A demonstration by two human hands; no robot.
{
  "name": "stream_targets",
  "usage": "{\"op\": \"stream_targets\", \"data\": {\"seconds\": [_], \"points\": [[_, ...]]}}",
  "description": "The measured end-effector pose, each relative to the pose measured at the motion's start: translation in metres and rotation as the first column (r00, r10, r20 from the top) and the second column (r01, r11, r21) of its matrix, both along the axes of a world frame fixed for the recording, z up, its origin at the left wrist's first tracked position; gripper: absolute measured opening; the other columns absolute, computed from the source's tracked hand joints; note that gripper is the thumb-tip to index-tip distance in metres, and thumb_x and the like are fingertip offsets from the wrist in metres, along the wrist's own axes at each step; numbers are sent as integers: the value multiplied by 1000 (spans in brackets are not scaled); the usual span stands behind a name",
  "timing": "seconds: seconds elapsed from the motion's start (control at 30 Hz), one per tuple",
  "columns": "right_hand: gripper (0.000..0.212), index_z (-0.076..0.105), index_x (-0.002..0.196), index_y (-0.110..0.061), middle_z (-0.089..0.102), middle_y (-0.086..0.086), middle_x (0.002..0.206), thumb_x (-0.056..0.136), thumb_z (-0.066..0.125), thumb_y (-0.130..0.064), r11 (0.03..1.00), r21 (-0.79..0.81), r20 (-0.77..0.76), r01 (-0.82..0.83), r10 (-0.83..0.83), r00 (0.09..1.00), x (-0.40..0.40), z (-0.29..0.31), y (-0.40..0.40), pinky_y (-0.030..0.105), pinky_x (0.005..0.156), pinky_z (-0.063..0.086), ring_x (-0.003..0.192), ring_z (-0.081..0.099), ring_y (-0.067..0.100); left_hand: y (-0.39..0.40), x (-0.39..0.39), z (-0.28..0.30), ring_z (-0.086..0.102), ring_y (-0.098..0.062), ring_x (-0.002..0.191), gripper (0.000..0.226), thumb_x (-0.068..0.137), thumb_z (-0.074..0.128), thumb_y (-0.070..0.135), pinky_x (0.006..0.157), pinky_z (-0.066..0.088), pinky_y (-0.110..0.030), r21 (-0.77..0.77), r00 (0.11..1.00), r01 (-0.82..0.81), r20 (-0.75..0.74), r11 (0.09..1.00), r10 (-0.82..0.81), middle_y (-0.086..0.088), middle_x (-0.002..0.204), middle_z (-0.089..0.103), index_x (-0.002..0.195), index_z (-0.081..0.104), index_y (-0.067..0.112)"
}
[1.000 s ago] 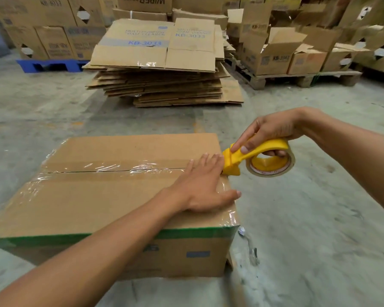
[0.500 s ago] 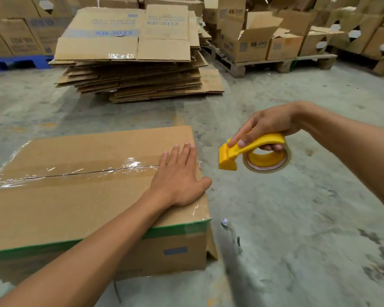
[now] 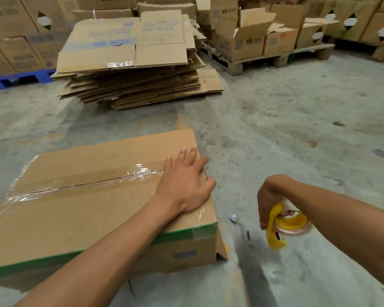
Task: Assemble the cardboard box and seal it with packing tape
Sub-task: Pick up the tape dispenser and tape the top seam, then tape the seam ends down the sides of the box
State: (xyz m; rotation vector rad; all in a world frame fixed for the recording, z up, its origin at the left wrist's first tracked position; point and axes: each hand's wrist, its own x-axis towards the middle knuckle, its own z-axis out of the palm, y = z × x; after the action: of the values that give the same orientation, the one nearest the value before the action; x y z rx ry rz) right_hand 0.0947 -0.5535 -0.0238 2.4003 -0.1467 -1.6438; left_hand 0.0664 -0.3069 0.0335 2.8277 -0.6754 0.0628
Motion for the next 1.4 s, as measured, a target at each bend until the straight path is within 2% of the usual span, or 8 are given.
{"op": "stream_targets", "data": {"seconds": [0.13,0.3,0.47,0.6,0.77,0.9,1.07,1.4], "points": [[66,76,107,-19,70,-7,83,61,77,-66,998,8,120,-69,68,990,-4,3,-4,34,94,52,88,63,19,-4,3,6,12,-28,149,54,88,24,53,110,20,-63,142,998,43,45,989,-49,2,161,23,121,59,29],[53,74,117,-22,71,1,121,74,73,-52,985,166,329,40,-93,940,0,43,2,41,102,49,111,65,23,-8,14,13,-3,-28,150,50,93,26,54,111,0,-69,180,982,99,-178,979,-67,1,165,5,120,63,32],[32,74,118,-16,72,4,116,90,70,-31,768,640,591,30,-516,620,5,90,28,28,89,51,99,65,16,15,15,27,24,-17,147,33,100,44,33,119,14,-39,-370,963,62,-223,927,-154,-6,155,37,127,61,26],[25,75,114,-23,71,1,93,92,67,-32,416,902,430,-117,-842,324,3,140,52,18,53,51,61,61,4,54,12,53,56,-13,120,30,99,48,33,98,39,-24,-531,978,9,-171,848,-117,4,129,63,123,64,25],[35,67,124,-38,60,3,54,90,64,-44,-310,947,-171,-82,-704,689,-16,191,78,24,40,48,32,46,9,108,8,108,70,-21,78,50,93,43,59,70,56,-36,-765,789,-432,-577,478,-210,-6,96,72,107,68,18],[39,61,133,-30,68,4,57,97,54,-42,-613,781,-334,121,-247,910,-23,191,102,24,47,56,40,64,8,148,-12,138,58,-20,61,65,75,59,73,50,48,-29,-747,550,-541,-662,387,-510,-8,78,61,96,67,11],[42,50,143,-16,75,13,77,105,37,-30,-653,715,-323,250,9,946,-25,182,128,30,62,61,61,74,15,162,-35,156,59,-19,62,73,71,63,74,47,49,-28,-712,435,-546,-691,441,-577,-10,81,63,103,64,8],[39,65,128,-28,64,1,49,91,65,-41,-473,880,-241,48,-357,902,-43,182,123,20,41,53,32,58,6,155,-55,150,72,-19,68,27,69,79,16,55,59,-27,-650,409,-717,-684,250,-604,-12,88,74,91,76,0]]}}
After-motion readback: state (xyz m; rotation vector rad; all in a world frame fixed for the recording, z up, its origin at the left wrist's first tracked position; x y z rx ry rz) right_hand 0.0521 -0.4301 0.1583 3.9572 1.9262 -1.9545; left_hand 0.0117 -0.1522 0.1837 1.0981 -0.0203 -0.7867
